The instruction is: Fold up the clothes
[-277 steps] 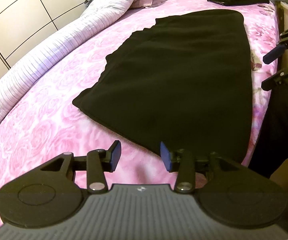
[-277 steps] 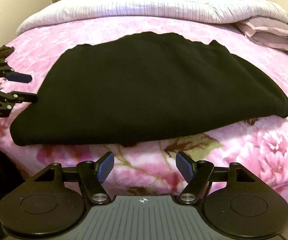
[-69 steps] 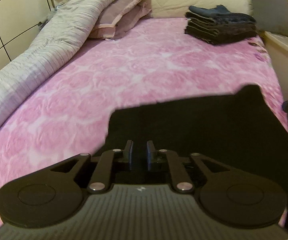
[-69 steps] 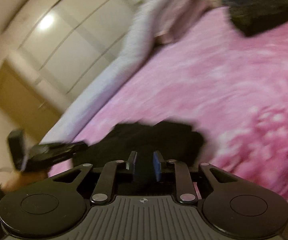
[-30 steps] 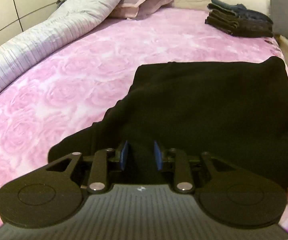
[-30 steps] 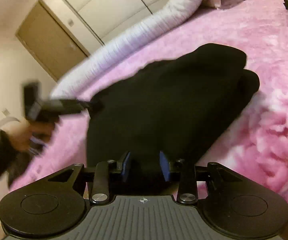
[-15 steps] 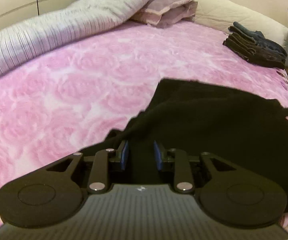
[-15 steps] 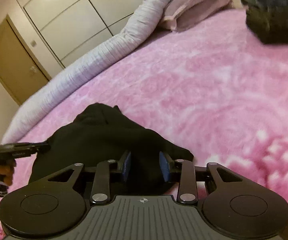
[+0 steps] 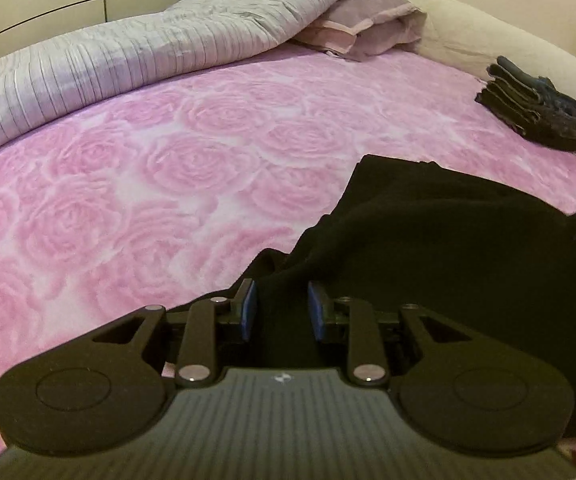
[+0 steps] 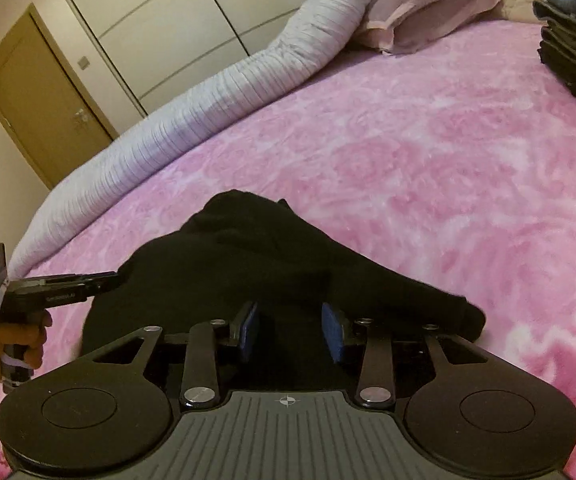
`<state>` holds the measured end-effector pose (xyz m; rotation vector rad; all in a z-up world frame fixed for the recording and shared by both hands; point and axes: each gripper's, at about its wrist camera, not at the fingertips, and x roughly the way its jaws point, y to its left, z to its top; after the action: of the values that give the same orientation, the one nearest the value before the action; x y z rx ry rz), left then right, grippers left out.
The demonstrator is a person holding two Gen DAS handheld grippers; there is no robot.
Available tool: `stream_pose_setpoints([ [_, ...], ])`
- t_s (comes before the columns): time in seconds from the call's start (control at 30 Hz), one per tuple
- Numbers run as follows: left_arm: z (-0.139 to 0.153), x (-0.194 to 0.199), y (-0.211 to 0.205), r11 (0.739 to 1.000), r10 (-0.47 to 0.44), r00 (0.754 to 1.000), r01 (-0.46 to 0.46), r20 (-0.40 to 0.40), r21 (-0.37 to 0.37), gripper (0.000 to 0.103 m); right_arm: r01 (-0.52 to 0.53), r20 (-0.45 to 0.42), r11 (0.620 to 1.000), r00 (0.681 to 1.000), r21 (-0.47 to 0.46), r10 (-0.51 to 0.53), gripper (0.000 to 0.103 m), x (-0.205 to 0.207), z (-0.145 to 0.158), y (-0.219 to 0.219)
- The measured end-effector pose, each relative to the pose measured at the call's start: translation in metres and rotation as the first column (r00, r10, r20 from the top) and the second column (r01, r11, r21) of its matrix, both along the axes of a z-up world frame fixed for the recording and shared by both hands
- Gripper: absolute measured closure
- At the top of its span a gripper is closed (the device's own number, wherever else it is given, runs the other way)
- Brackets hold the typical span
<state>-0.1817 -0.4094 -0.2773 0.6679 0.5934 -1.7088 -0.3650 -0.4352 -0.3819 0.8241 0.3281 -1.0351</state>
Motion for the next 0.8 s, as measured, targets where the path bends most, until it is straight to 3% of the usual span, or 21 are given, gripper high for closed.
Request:
stream_pose_setpoints([
  [0.1, 0.015, 0.001, 0.018, 1.0, 0.006, 0.999, -0.005, 0.041, -0.028, 0.076, -0.081, -0.055, 0.995, 0.995, -0.054, 0.078, 0.056, 0.013, 0.024, 0.026],
  [0.2, 0.026, -0.008, 0.05, 0.997, -0.023, 0.988, 0.034, 0.151, -0.075, 0.055, -0.242, -0.165, 0.965, 0.961, -0.105, 0.223, 0.036, 0.046, 0.036, 0.074],
  [0.27, 0.028, -0.016, 0.072, 0.989, -0.07, 0.965, 0.099, 0.254, -0.107, 0.046, -0.372, -0.265, 0.922, 0.905, -0.109, 0.334, 0.034, 0.076, 0.034, 0.107],
  [0.37, 0.028, -0.032, 0.105, 0.964, -0.153, 0.901, 0.227, 0.406, -0.14, 0.035, -0.516, -0.509, 0.849, 0.765, -0.117, 0.395, 0.031, 0.12, 0.013, 0.145],
  [0.4, 0.027, -0.041, 0.115, 0.944, -0.196, 0.865, 0.293, 0.462, -0.149, 0.033, -0.555, -0.597, 0.823, 0.703, -0.12, 0.387, 0.031, 0.134, 0.005, 0.156],
  [0.43, 0.023, -0.051, 0.125, 0.917, -0.242, 0.812, 0.371, 0.531, -0.15, 0.026, -0.588, -0.678, 0.801, 0.635, -0.112, 0.371, 0.031, 0.146, -0.003, 0.161],
  [0.47, 0.018, -0.062, 0.135, 0.883, -0.282, 0.75, 0.446, 0.599, -0.143, 0.019, -0.619, -0.751, 0.779, 0.561, -0.1, 0.35, 0.031, 0.157, -0.012, 0.164],
  [0.5, 0.008, -0.072, 0.142, 0.846, -0.313, 0.67, 0.519, 0.673, -0.123, 0.017, -0.642, -0.801, 0.763, 0.495, -0.075, 0.338, 0.031, 0.164, -0.021, 0.165],
  [0.57, -0.012, -0.09, 0.151, 0.774, -0.347, 0.507, 0.63, 0.789, -0.064, 0.014, -0.693, -0.909, 0.721, 0.309, -0.013, 0.28, 0.031, 0.179, -0.044, 0.169],
  [0.6, -0.02, -0.095, 0.149, 0.749, -0.348, 0.457, 0.66, 0.819, -0.05, 0.014, -0.717, -0.951, 0.696, 0.202, 0.018, 0.233, 0.031, 0.186, -0.058, 0.171],
  [0.63, -0.028, -0.1, 0.147, 0.724, -0.346, 0.406, 0.689, 0.846, -0.034, 0.014, -0.733, -0.963, 0.68, 0.17, 0.018, 0.208, 0.031, 0.186, -0.065, 0.169],
  [0.67, -0.036, -0.105, 0.144, 0.698, -0.342, 0.354, 0.716, 0.871, -0.017, 0.013, -0.746, -0.968, 0.666, 0.162, 0.006, 0.191, 0.031, 0.184, -0.071, 0.165],
  [0.7, -0.043, -0.11, 0.141, 0.675, -0.334, 0.306, 0.738, 0.892, 0.0, 0.013, -0.746, -0.962, 0.666, 0.183, -0.001, 0.203, 0.032, 0.181, -0.071, 0.16],
  [0.77, -0.043, -0.117, 0.125, 0.671, -0.304, 0.288, 0.741, 0.908, -0.011, 0.014, -0.747, -0.943, 0.665, 0.224, -0.003, 0.247, 0.055, 0.17, -0.062, 0.148],
  [0.8, -0.043, -0.121, 0.117, 0.665, -0.296, 0.268, 0.747, 0.917, -0.004, 0.013, -0.749, -0.938, 0.662, 0.24, -0.016, 0.249, 0.064, 0.163, -0.057, 0.146],
])
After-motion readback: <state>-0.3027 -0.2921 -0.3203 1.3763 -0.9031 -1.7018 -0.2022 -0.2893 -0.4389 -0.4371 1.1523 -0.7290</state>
